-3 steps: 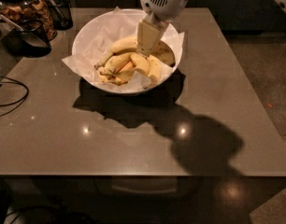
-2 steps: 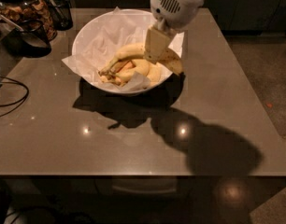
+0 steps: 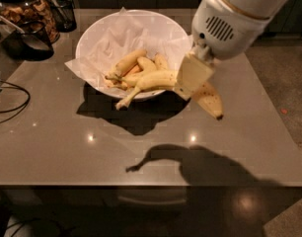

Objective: Pick banana from white bowl

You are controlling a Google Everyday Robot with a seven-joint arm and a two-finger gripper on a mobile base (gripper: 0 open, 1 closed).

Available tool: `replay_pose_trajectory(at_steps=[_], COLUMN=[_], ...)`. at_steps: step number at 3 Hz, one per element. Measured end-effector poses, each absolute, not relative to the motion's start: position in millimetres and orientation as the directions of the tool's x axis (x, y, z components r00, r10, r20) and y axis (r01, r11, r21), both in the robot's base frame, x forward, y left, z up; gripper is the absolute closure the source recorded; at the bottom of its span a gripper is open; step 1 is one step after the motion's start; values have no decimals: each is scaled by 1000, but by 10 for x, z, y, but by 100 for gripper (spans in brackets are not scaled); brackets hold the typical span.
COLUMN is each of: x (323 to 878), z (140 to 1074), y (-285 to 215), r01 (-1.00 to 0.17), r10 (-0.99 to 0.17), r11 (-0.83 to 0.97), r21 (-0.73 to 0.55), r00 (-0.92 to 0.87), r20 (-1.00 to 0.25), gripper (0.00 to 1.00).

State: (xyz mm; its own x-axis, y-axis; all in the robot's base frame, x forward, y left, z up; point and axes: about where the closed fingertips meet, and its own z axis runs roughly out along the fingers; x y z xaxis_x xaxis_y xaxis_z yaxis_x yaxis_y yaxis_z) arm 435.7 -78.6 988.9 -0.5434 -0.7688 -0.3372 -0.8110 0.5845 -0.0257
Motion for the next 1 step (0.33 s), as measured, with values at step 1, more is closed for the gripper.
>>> replay_pose_trajectory(at_steps=[1], x=[4084], z=[9932], y=[-909], r01=[-793], r10=[-746], r11=[608], r21=[-33], r00=[-556], r20=[-365], gripper=[100])
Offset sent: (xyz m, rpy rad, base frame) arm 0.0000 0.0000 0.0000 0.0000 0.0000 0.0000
